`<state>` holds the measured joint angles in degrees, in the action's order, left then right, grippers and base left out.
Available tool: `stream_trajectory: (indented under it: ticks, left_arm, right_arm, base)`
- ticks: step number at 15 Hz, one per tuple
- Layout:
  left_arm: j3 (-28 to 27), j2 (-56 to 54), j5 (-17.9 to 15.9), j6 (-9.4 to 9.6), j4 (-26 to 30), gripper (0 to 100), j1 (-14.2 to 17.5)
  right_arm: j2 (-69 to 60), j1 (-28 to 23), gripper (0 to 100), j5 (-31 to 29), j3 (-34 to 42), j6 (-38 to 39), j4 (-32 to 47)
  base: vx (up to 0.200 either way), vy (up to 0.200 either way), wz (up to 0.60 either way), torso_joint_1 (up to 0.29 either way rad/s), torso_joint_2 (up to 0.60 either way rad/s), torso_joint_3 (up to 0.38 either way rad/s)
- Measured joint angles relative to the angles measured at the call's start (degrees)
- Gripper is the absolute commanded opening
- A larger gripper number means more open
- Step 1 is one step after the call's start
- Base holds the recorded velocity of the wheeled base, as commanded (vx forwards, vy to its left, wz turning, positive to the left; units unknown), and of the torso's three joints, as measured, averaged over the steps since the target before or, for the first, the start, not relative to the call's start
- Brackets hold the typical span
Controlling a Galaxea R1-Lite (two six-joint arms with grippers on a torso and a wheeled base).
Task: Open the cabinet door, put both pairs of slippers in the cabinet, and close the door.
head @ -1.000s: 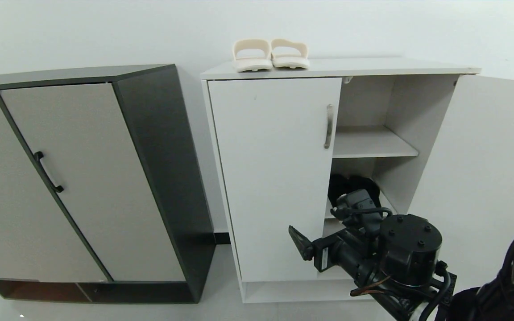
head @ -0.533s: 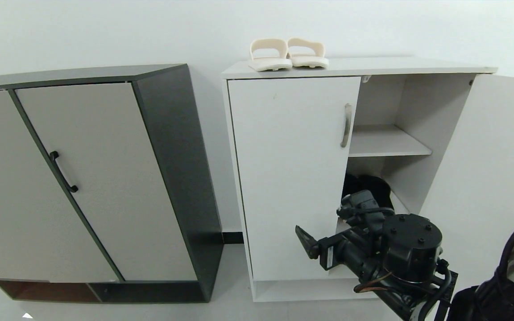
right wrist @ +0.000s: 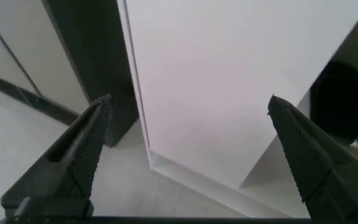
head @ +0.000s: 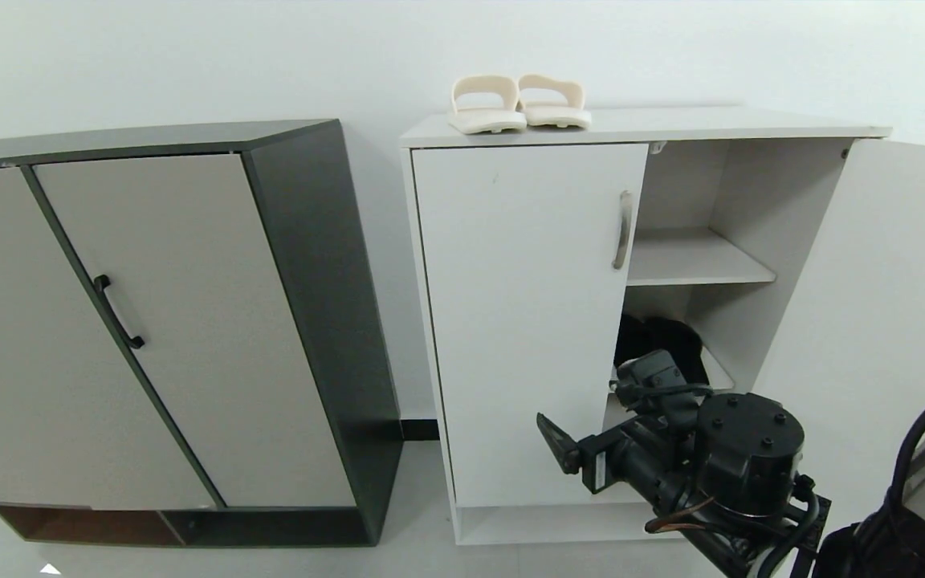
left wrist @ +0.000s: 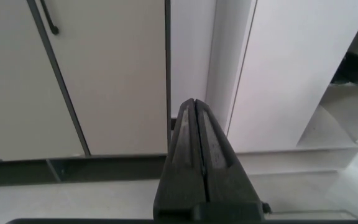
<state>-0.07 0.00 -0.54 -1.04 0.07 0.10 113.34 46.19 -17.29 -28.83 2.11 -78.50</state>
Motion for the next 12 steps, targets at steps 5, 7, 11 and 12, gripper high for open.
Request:
stream_trajectory:
  ticks: [5,7,11,12]
  left_arm:
    - [0.0,0.0,0.0,0.00,0.1,0,0.0]
    - [-0.1,0.0,0.0,0.00,-0.1,0,0.0]
    - [0.0,0.0,0.0,0.02,0.0,0,0.0]
    - [0.0,0.0,0.0,0.02,0.0,0,0.0]
  right_arm:
    - [0.7,0.0,100,0.0,0.0,0.0,0.0]
    - [0.7,0.1,100,0.0,0.0,0.0,-0.4]
    - [0.8,0.0,100,0.0,0.1,0.0,-0.2]
    - [0.8,0.0,100,0.0,0.1,0.0,-0.2]
  base:
    - [0.000,0.000,0.00,0.218,-0.29,-0.218]
    - [0.000,0.000,0.00,0.190,-0.65,-0.190]
    - [0.000,0.000,0.00,0.128,-0.49,-0.233]
    - [0.000,0.000,0.00,0.163,-0.50,-0.222]
